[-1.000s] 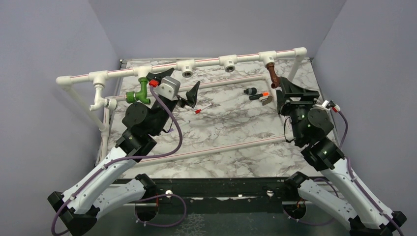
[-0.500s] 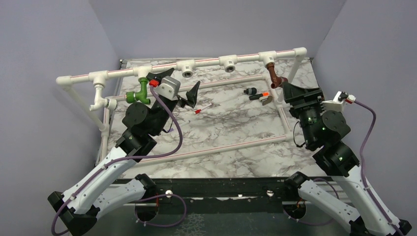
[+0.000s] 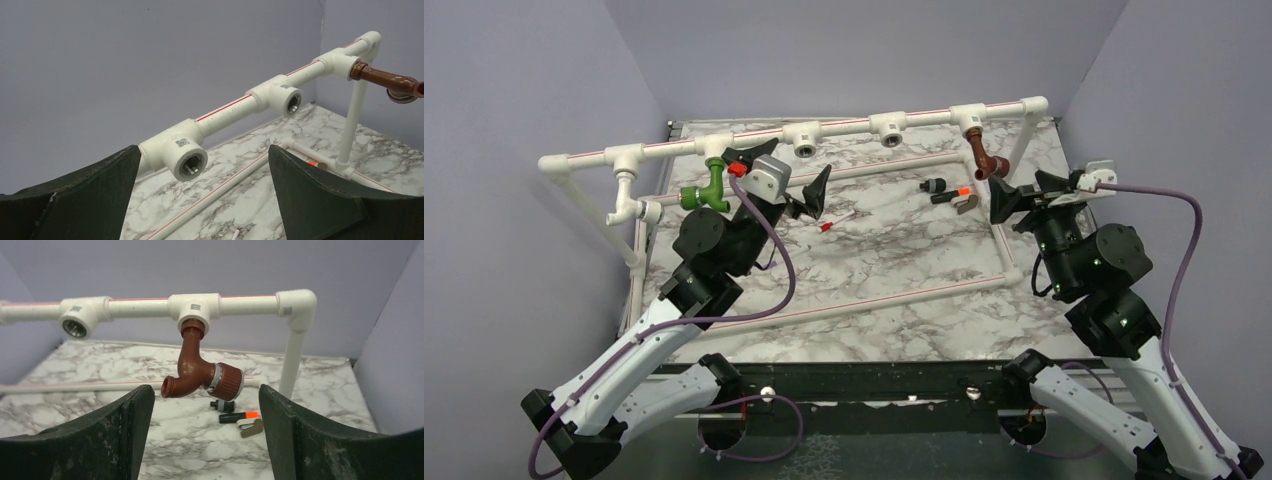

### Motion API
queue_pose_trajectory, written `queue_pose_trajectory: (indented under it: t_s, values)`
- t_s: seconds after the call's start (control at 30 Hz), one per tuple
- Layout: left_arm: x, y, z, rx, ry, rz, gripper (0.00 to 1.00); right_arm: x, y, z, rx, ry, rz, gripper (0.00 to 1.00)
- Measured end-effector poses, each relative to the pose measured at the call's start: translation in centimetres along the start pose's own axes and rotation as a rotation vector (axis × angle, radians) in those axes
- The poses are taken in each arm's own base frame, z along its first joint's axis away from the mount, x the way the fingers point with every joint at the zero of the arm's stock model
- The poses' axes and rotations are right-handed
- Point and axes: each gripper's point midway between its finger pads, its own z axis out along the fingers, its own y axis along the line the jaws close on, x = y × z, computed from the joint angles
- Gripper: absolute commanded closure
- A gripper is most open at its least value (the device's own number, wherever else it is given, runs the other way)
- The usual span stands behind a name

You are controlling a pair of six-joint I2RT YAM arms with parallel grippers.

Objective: Install the water faucets

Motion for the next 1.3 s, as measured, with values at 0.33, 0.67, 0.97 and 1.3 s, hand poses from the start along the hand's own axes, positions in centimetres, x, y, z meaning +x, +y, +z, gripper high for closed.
queue_pose_trajectory:
  t_s: [0.33,0.67,0.97,1.3]
  values:
    - [0.0,0.0,0.0,0.000,0.000,0.000,0.01,-0.3,3.9,0.8,-0.310,-0.028,-0.510,0.16]
    - [0.0,0.0,0.0,0.000,0.000,0.000,0.01,1.7,5.1,3.2,-0.422,-0.017,-0.879,0.17]
    - [0.0,0.0,0.0,0.000,0.000,0.000,0.01,3.3,3.9,5.5,-0.326,-0.013,-1.028,0.32]
    - [0.1,-0.1,0.1,0.001,0.004,0.001,0.01,3.4,2.4,7.0,-0.182,-0.035,-1.026,0.41]
